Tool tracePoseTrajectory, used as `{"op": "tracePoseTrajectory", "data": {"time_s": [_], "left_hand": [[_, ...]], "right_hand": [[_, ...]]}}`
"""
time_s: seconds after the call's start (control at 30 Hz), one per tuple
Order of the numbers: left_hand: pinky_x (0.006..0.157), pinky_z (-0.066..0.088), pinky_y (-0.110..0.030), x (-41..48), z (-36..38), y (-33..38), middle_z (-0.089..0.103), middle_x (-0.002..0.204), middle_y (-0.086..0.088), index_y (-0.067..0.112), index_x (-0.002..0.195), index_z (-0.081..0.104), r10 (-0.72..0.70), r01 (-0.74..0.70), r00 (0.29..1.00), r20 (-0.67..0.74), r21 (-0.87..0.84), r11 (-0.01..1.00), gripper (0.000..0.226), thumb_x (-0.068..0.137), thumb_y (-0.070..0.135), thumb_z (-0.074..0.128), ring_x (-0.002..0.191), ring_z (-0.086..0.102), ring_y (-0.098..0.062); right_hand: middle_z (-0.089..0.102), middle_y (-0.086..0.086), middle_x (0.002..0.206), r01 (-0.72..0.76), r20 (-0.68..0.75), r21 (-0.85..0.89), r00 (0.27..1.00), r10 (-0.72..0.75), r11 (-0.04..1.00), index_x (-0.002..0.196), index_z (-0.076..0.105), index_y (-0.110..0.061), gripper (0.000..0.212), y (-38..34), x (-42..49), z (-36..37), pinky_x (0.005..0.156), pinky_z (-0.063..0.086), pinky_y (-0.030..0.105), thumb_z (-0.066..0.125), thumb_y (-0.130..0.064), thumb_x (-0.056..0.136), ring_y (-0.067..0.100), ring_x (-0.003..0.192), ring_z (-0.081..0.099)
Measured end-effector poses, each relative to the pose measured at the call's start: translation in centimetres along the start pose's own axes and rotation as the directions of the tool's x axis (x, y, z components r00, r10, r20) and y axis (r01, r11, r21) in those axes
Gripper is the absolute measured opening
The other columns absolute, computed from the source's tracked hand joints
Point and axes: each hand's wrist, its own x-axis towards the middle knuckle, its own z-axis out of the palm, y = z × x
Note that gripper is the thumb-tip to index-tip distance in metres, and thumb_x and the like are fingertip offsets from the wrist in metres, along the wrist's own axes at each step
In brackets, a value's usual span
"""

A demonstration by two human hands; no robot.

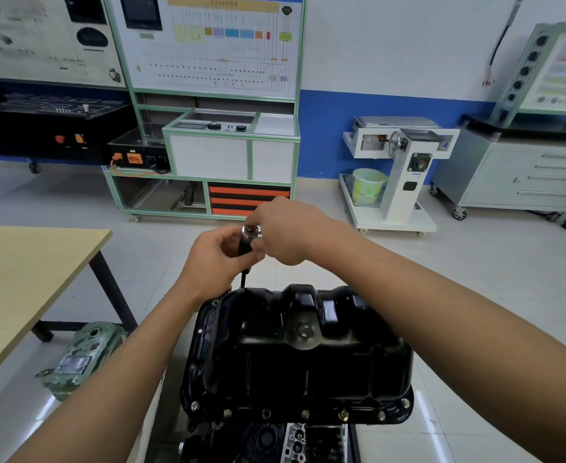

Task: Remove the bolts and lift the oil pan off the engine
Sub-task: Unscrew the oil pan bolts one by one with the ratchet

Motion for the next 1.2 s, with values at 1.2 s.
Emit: {"op": "tracePoseTrajectory", "data": {"time_s": [1.2], "left_hand": [[0.076,0.059,-0.044,-0.2,-0.4,-0.4,0.073,0.078,0.004,0.024,0.092,0.071,0.026,-0.023,0.998,-0.06,0.058,0.998,0.029,0.081,-0.001,0.081,0.075,0.07,-0.023]], "right_hand": [[0.04,-0.001,0.075,-0.119,-0.12,0.054,0.985,0.125,0.991,0.069,0.035,-0.022,0.036,-2.0,0.0,0.8,0.053,0.032,0.031,0.06,-0.025,0.095,0.018,0.06,0.047]]}}
